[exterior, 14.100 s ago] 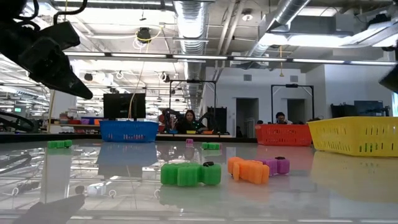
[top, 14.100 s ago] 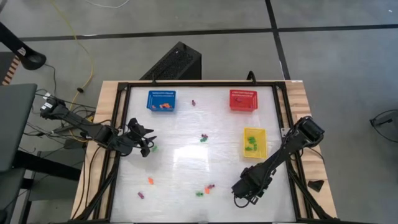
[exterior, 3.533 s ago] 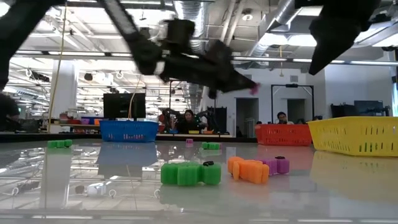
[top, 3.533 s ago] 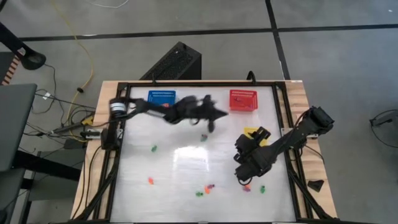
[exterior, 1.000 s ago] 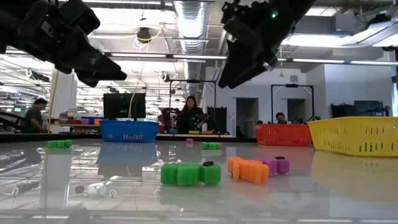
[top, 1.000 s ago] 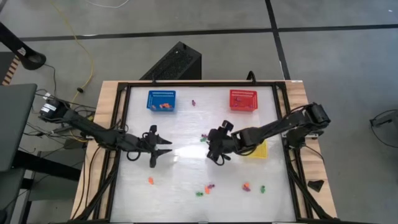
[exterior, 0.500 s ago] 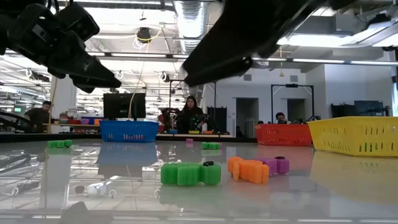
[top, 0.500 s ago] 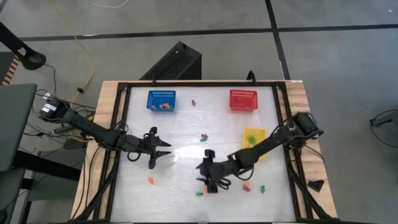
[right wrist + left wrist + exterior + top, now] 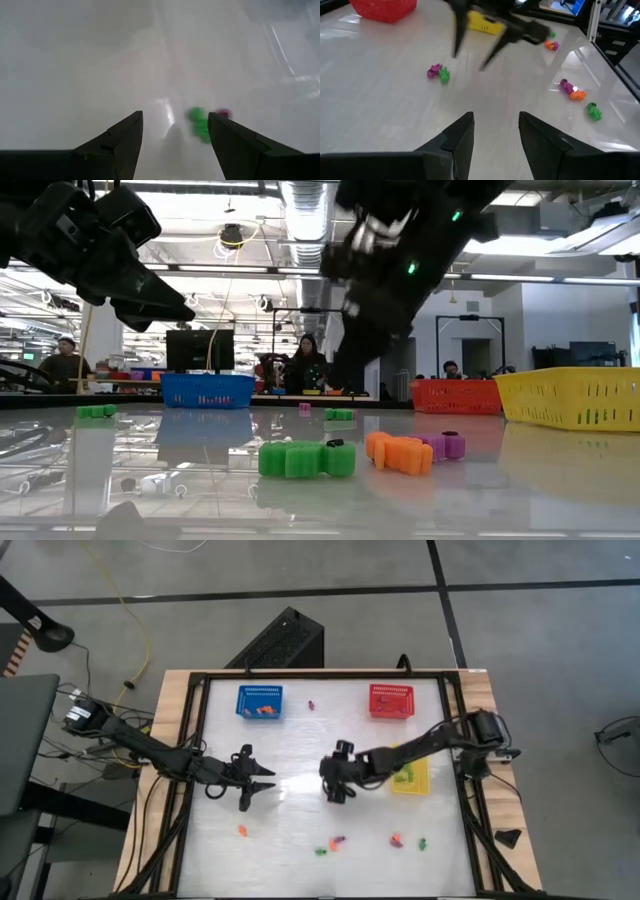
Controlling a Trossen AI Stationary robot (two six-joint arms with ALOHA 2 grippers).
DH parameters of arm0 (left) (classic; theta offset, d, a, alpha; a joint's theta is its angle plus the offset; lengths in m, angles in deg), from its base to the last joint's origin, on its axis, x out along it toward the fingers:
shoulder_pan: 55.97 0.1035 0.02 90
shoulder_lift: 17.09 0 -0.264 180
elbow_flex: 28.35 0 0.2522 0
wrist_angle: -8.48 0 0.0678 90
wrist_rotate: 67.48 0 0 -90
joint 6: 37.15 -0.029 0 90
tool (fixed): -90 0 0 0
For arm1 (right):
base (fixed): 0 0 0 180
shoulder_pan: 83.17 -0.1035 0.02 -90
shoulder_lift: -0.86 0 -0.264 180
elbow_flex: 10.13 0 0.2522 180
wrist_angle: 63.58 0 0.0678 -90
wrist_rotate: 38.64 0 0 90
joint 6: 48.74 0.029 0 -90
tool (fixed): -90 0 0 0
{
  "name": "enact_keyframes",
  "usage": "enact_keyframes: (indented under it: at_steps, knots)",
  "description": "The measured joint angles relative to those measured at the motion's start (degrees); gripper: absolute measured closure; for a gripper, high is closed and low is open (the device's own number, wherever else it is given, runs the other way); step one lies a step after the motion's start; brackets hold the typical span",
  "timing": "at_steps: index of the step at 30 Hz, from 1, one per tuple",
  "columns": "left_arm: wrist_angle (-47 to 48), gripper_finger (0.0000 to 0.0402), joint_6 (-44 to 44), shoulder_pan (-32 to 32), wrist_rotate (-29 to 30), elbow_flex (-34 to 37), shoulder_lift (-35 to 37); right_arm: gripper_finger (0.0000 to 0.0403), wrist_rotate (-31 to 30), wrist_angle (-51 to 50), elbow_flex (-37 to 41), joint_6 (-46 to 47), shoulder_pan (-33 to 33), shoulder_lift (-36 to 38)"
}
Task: Sort Halloween decoration
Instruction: Put the purple skeleton toy into the red bin
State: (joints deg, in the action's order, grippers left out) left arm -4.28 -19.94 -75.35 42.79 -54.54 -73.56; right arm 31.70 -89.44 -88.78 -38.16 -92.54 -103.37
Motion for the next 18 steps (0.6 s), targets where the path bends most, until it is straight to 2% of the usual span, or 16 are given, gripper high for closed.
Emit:
enact_keyframes:
  at_steps: [3,10,18]
  knots:
    - [0.18,0.0258,0.00,0.00,0.00,0.00,0.00,0.0148,0.13,-2.00,-0.02,-0.02,3.05,-0.21]
    - [0.20,0.0258,0.00,0.00,0.04,0.00,0.00,0.0148,-0.01,3.09,-0.02,5.73,8.19,-0.21]
    - [0.30,0.0258,-0.56,0.02,1.57,0.00,0.00,0.0148,-2.84,23.56,-0.36,11.57,15.73,-5.87]
